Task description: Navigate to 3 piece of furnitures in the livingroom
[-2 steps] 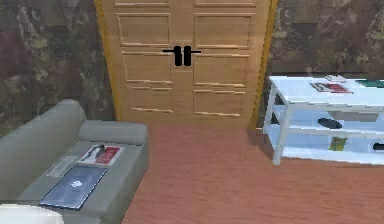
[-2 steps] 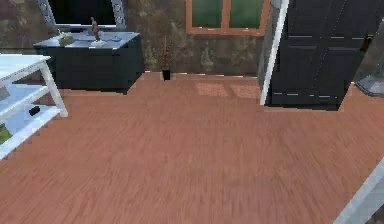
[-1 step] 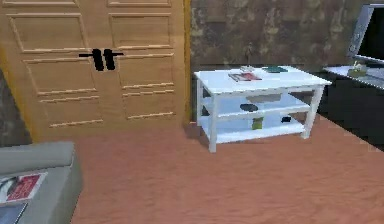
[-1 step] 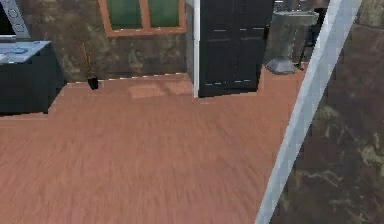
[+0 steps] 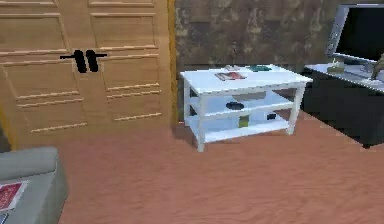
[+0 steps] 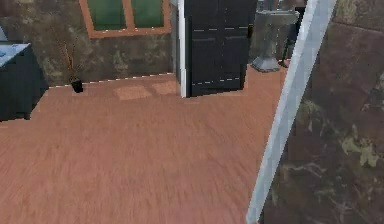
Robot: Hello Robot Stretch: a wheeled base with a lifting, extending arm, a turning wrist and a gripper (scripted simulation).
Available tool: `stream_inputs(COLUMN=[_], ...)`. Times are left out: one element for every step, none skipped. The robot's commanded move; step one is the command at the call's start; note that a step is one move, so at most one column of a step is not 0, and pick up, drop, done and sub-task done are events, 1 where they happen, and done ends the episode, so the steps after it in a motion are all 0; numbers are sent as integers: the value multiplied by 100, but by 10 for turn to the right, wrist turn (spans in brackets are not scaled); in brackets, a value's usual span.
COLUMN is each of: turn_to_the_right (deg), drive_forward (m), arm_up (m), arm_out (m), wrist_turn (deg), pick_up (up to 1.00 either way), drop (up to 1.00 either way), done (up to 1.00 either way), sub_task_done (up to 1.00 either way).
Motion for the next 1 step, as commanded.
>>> stream_inputs(turn_to_the_right=[0], drive_forward=[100], arm_up=[0], arm_out=[0], wrist_turn=[0], pick_up=[0], drop=[0], done=[0], sub_task_done=[0])
